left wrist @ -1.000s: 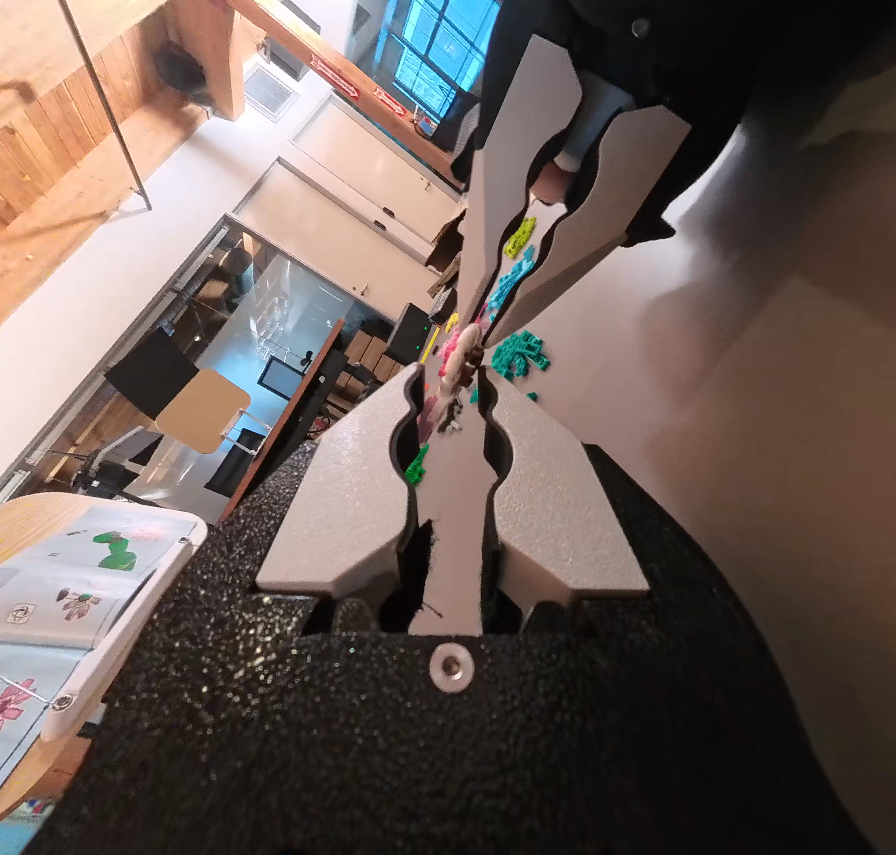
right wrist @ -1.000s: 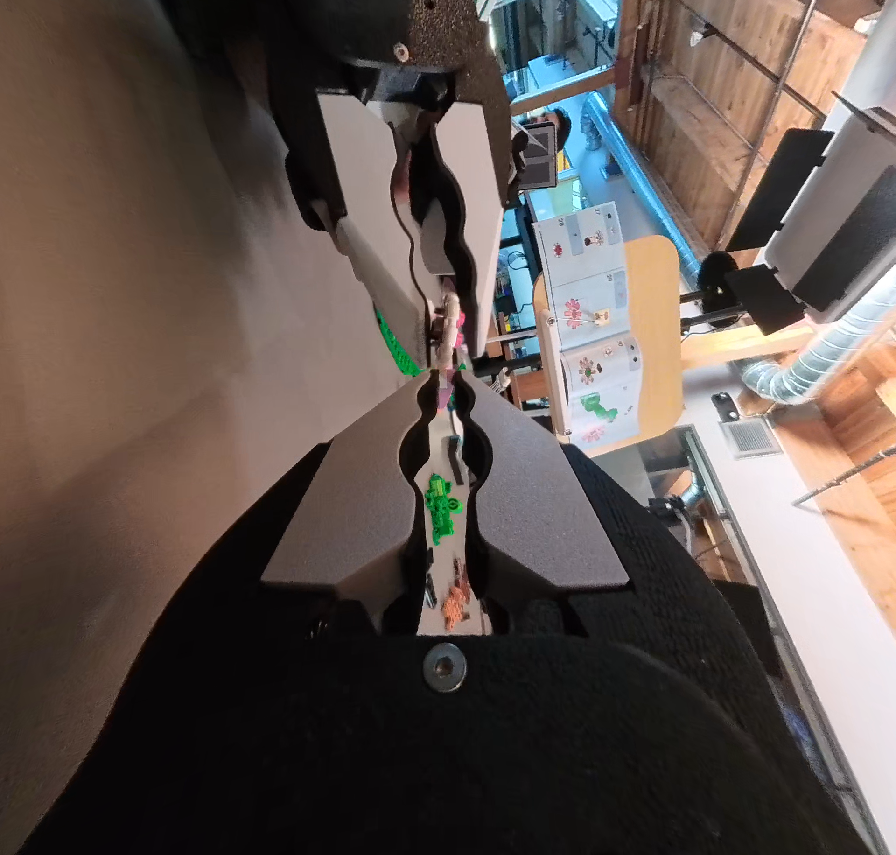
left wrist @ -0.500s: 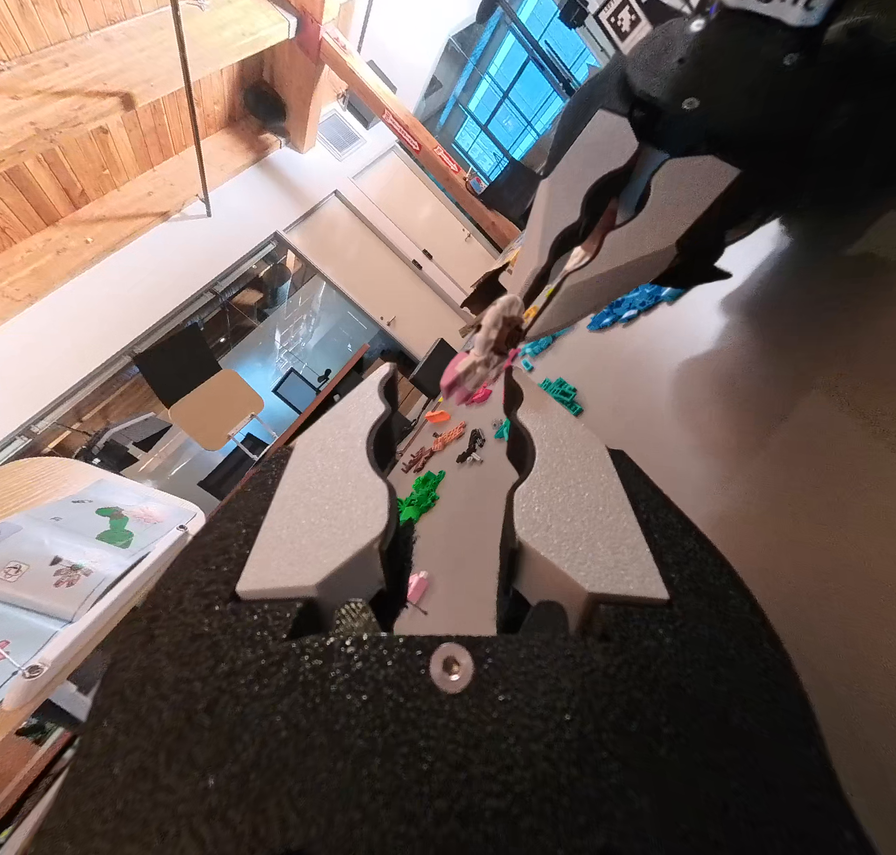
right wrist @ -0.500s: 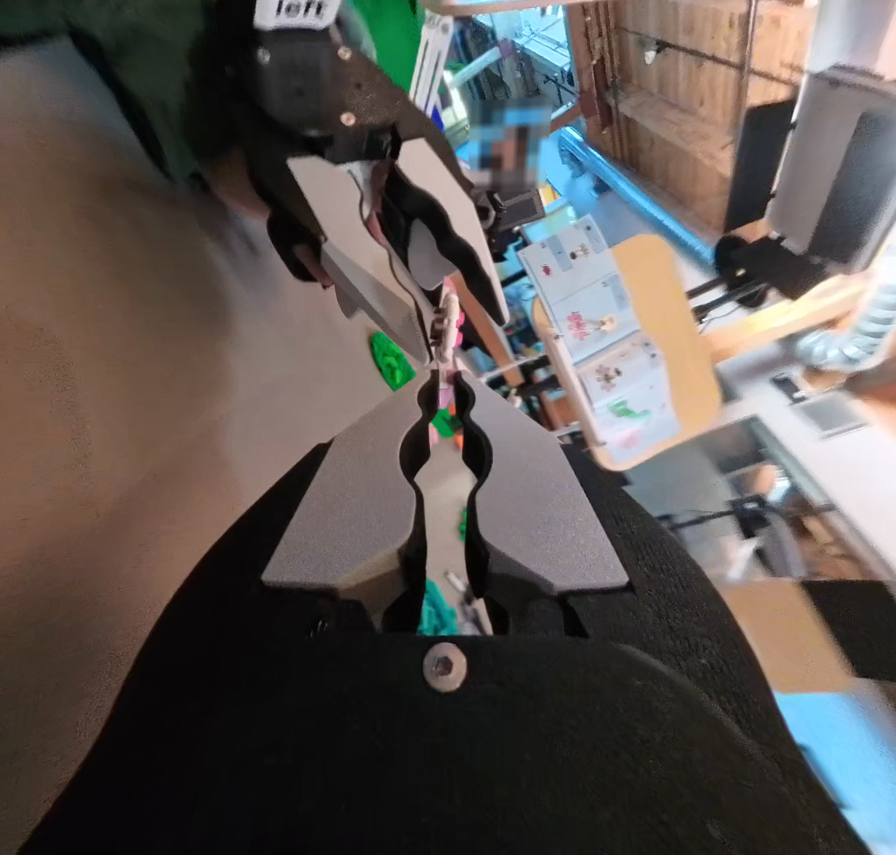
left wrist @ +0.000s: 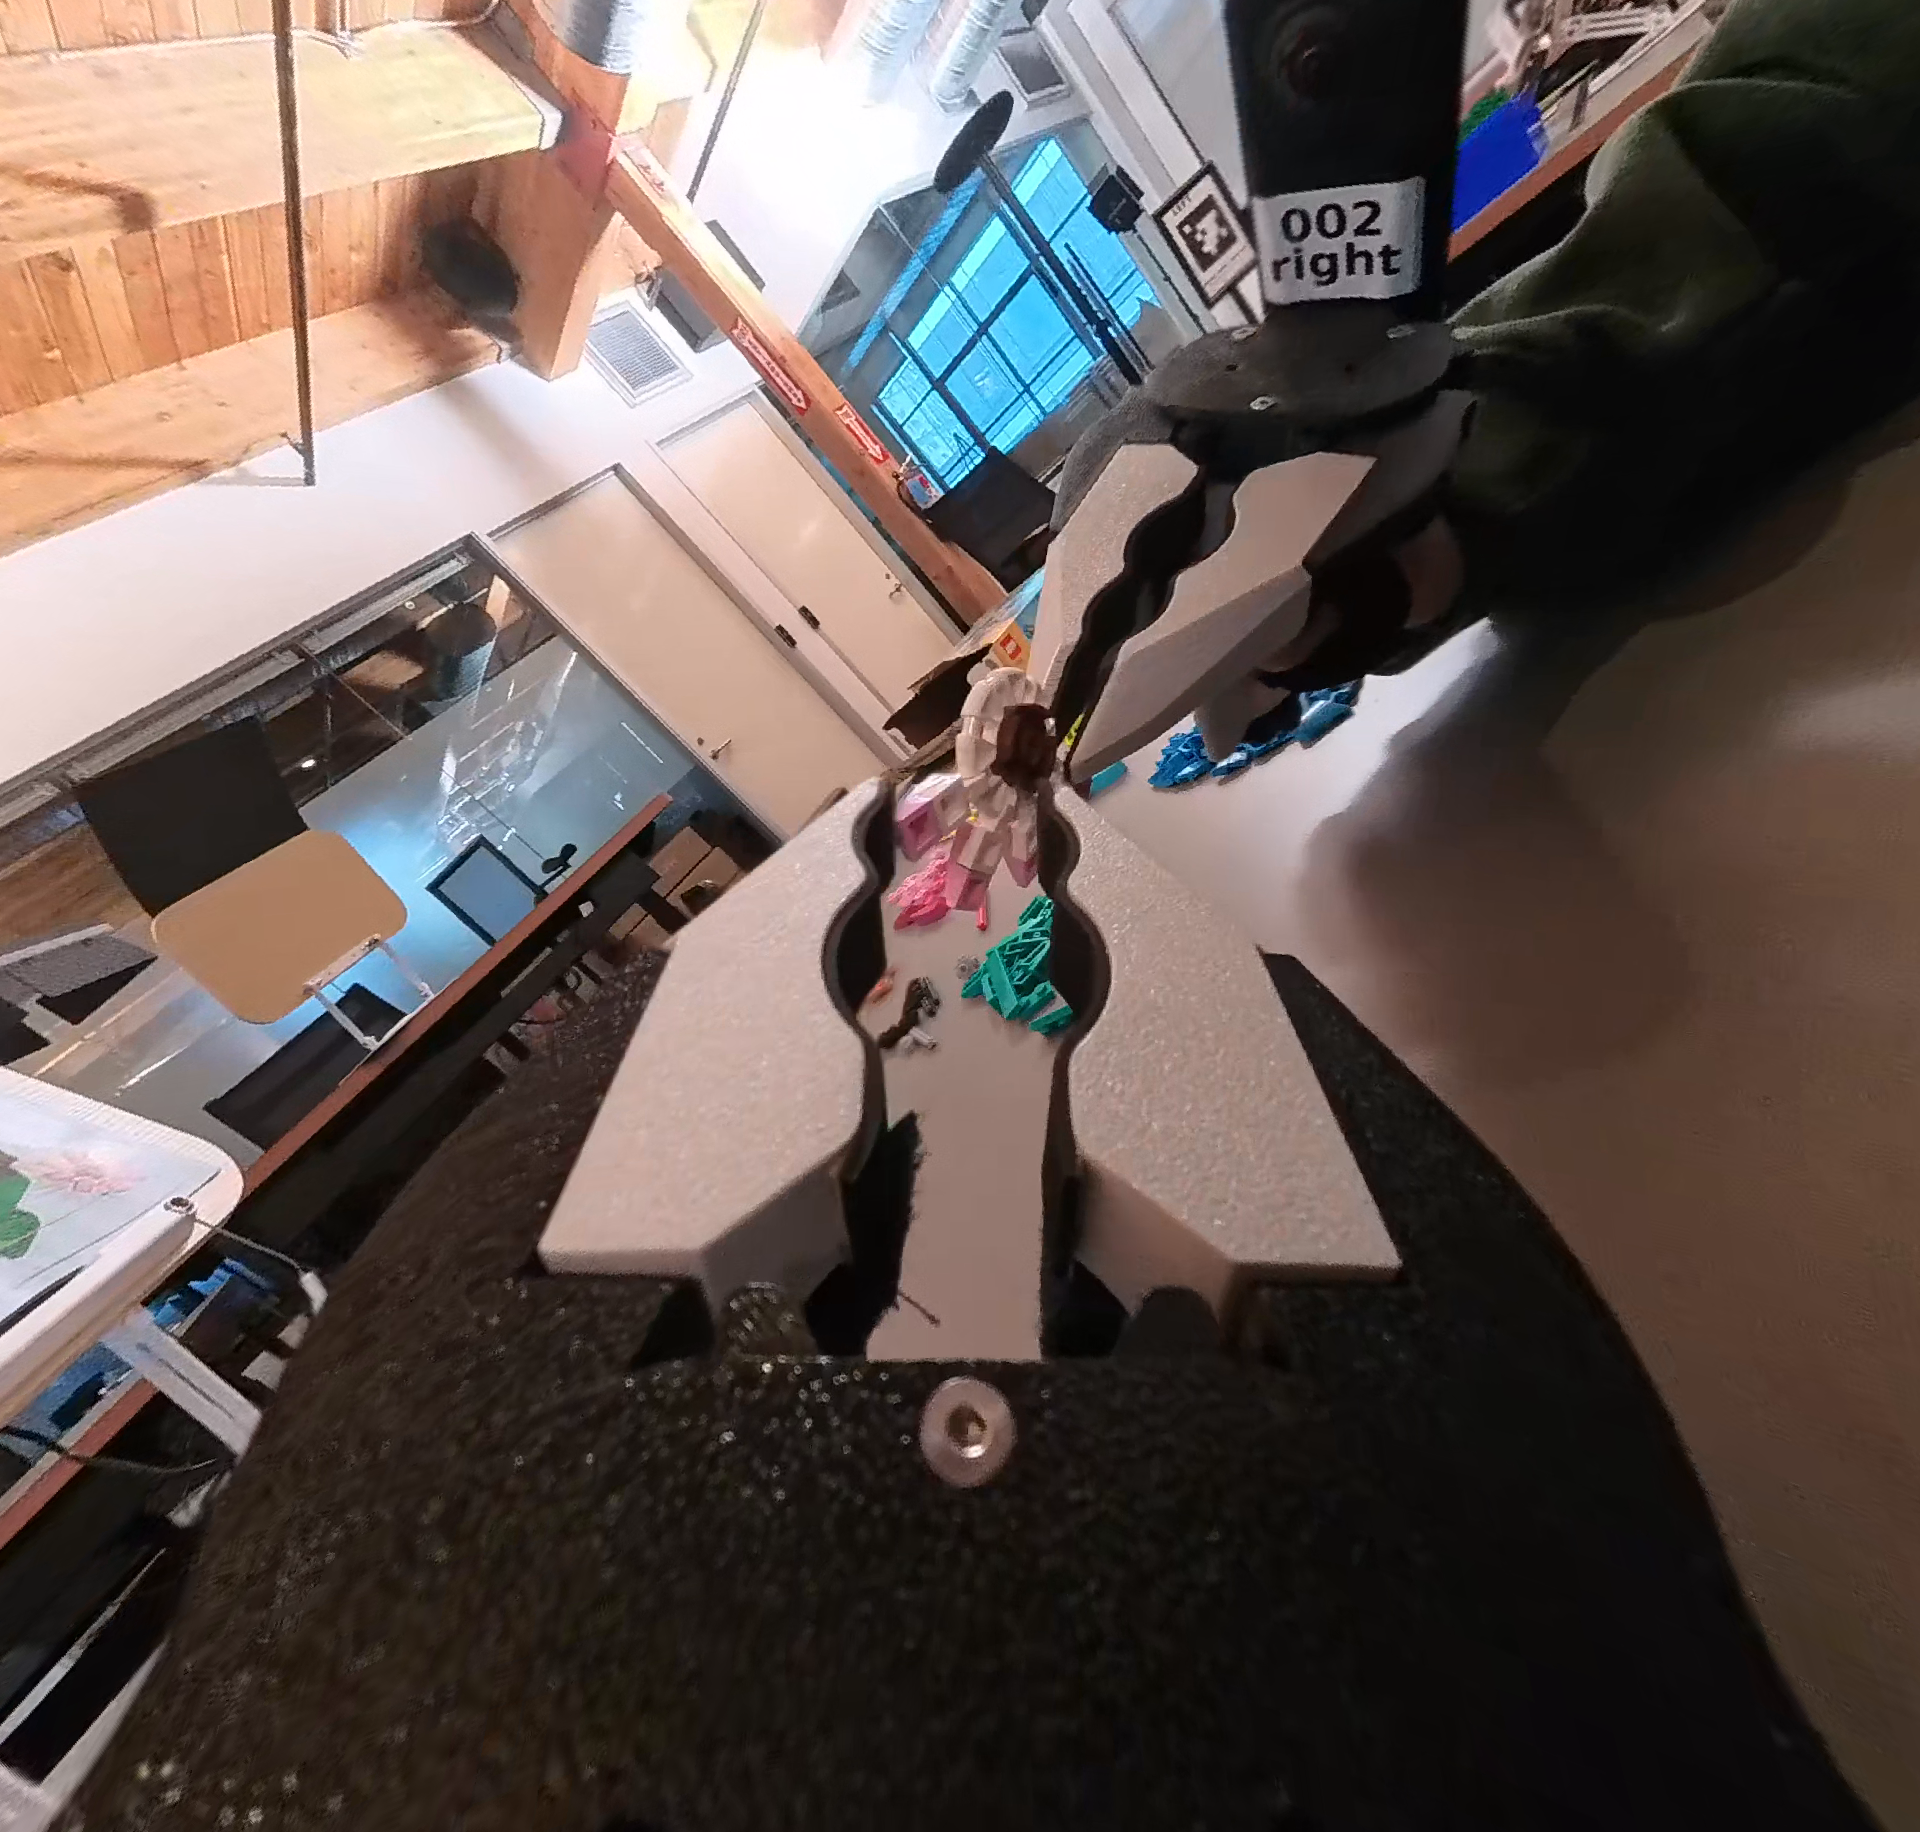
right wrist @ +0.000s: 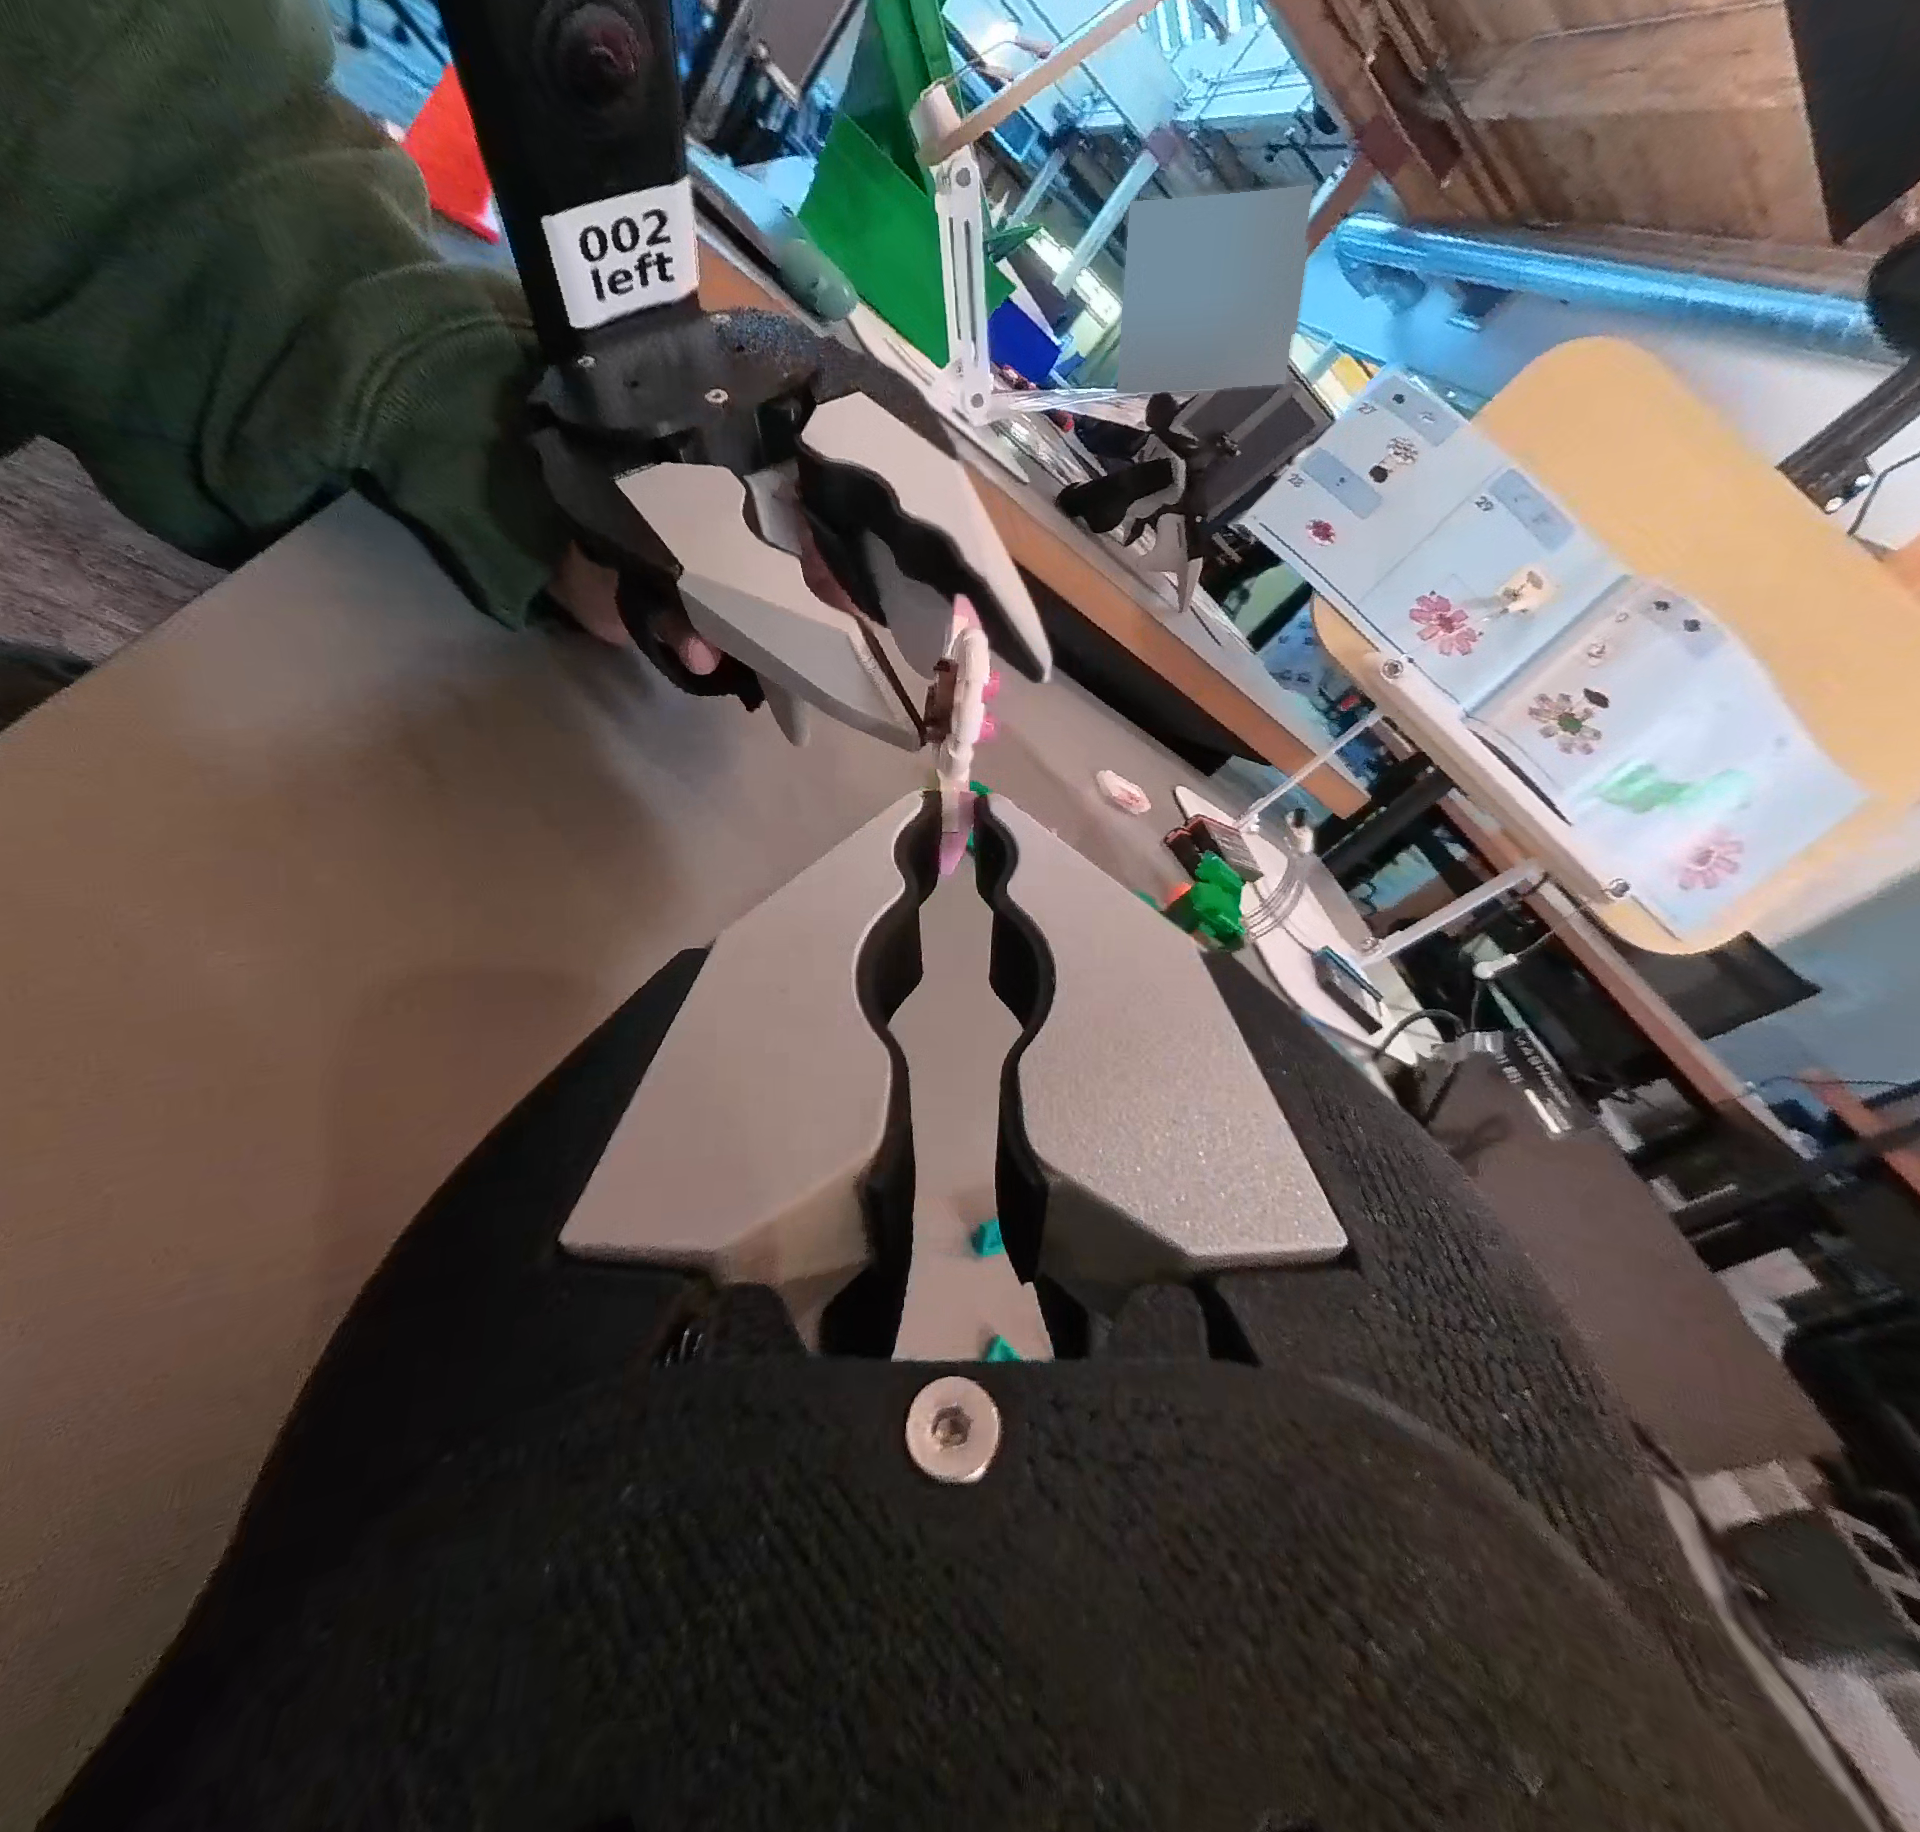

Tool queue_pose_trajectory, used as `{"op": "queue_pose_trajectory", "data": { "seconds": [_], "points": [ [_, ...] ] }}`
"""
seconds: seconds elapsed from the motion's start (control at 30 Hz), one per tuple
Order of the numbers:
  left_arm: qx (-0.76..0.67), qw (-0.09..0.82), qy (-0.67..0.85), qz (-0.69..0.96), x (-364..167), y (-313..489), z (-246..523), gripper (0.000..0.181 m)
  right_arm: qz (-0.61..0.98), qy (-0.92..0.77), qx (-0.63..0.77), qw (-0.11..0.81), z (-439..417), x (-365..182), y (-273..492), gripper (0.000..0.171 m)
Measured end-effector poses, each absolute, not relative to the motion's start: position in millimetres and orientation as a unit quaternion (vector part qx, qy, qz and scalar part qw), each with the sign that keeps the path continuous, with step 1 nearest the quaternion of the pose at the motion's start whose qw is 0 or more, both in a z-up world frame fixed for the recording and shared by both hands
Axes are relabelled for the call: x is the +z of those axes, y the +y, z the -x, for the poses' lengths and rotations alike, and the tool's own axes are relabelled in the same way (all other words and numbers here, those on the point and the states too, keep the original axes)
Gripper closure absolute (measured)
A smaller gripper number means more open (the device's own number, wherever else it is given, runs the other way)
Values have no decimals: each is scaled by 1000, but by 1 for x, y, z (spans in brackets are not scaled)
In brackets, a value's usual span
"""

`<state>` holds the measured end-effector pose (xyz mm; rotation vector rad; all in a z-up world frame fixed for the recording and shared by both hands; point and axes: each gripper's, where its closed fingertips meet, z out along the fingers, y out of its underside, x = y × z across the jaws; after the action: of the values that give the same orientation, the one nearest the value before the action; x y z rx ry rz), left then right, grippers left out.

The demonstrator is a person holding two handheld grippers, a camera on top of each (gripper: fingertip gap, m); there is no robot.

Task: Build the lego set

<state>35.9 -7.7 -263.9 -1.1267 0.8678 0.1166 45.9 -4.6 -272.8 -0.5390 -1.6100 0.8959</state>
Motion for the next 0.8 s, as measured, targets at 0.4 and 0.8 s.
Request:
{"op": "queue_pose_trajectory", "data": {
  "seconds": [0.4,0.8],
  "points": [
    [-121,757,379,518,-256,-21,-47,145,243,-674,505,482,-53,-268,-22,167],
    [56,729,417,540,-275,-5,-40,173,211,-663,363,619,-47,-265,4,143]
  ]
}}
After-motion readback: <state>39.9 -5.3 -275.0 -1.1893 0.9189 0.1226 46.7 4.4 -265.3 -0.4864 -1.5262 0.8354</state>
